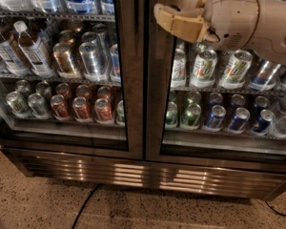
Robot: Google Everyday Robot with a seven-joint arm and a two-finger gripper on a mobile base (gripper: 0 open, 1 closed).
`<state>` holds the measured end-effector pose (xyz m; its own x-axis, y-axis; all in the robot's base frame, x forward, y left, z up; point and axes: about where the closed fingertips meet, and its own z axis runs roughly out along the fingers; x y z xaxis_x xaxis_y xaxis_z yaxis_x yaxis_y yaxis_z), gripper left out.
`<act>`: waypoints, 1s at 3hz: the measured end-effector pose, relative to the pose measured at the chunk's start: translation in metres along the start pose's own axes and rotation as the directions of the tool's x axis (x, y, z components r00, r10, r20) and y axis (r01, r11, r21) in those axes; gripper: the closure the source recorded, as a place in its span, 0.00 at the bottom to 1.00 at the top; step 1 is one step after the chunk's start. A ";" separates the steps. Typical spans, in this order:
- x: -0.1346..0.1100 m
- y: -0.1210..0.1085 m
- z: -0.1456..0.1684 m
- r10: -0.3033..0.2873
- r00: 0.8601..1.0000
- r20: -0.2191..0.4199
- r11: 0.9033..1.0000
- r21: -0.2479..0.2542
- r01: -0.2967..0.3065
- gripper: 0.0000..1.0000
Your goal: Open right fridge door
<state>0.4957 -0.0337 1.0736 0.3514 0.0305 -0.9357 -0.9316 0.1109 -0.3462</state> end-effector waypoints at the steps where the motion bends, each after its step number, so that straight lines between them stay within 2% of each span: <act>1: 0.004 -0.002 -0.001 0.007 1.000 -0.003 1.000 0.000 -0.007 1.00; 3: 0.005 -0.005 -0.003 0.007 1.000 -0.003 1.000 0.000 -0.007 1.00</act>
Offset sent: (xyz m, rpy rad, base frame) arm -0.0393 0.0235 -0.1728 -0.0759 0.2886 -0.0287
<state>0.5022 -0.0369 1.0705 0.3442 0.0287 -0.9385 -0.9342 0.1108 -0.3392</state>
